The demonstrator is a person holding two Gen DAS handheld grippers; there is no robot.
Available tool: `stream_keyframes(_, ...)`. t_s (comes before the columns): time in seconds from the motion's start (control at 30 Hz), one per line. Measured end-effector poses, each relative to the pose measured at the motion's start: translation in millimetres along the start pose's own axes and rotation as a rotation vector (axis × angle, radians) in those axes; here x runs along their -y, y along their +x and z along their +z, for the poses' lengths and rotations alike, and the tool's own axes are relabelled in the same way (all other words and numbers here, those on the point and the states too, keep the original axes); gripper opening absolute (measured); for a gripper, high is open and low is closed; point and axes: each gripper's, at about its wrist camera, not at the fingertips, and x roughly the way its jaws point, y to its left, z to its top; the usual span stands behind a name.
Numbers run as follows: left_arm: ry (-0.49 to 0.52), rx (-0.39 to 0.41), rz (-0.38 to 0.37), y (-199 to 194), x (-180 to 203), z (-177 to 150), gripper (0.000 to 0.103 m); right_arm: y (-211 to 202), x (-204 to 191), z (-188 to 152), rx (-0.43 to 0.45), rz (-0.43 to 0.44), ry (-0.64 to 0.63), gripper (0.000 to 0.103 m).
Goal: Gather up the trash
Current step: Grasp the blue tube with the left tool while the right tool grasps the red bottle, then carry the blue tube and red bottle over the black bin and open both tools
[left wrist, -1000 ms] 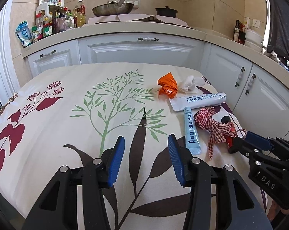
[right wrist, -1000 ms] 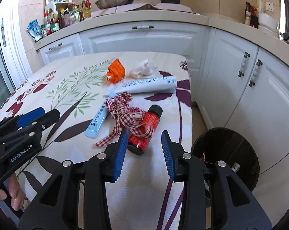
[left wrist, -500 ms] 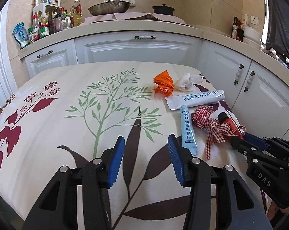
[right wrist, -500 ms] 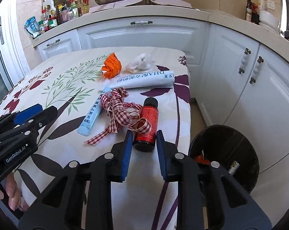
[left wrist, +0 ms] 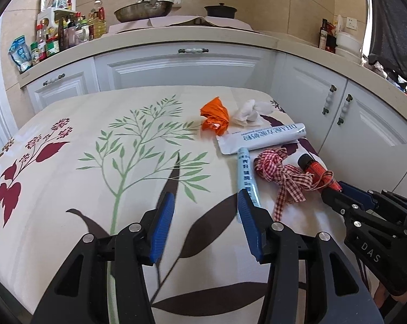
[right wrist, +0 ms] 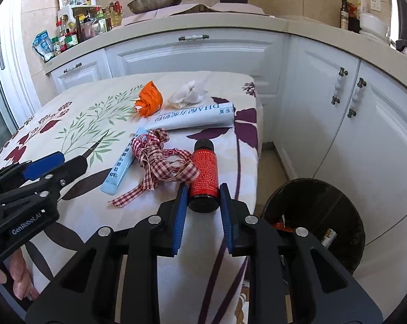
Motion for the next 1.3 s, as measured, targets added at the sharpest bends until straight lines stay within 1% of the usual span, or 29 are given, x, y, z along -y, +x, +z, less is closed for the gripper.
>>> stream_keyframes(0.13,0.009,-0.018,-0.02,4.4,8.1,0.4,0.049,-1.7,6.1,-1.0,0.005,0.005,0.013,0.023)
stream_keyframes(0.27,0.032,-0.034,-0.019,10.8,16.3,1.7,0.049,-3.2,11.0,-2.3,0.013,0.017,0.023,0.023)
stream_keyframes(0.37,0.038,-0.071,-0.021,19.9,21.4,3.6,0.049,-4.3,12.7,-2.6,0.02,0.024,0.03,0.023)
stream_keyframes(0.53,0.073,-0.122,0.002,33.2,30.3,3.5,0.049,-5.3,19.5,-3.0,0.028,0.033,0.045,0.023)
stream_keyframes(0.6,0.08,-0.123,-0.007,32.9,32.7,3.3,0.049,-6.0,21.1,-3.5,0.032,0.036,0.051,0.023)
stream_keyframes(0.67,0.09,-0.118,-0.006,32.1,34.2,2.0,0.043,-6.8,22.6,-4.1,0.035,0.039,0.054,0.023)
stream_keyframes(0.7,0.089,-0.112,-0.009,31.0,33.7,1.3,0.032,-7.3,23.0,-4.4,0.037,0.039,0.054,0.023)
stream_keyframes(0.73,0.086,-0.109,-0.011,30.5,33.2,1.1,0.024,-8.1,23.5,-4.5,0.04,0.04,0.056,0.023)
stream_keyframes(1.03,0.069,-0.07,-0.038,21.8,27.1,-1.6,0.023,-15.2,24.5,-4.6,0.057,0.029,0.056,0.023)
stream_keyframes(1.3,0.046,-0.029,-0.032,4.8,18.0,1.6,0.023,-23.6,26.2,-2.3,0.08,0.011,0.053,0.023)
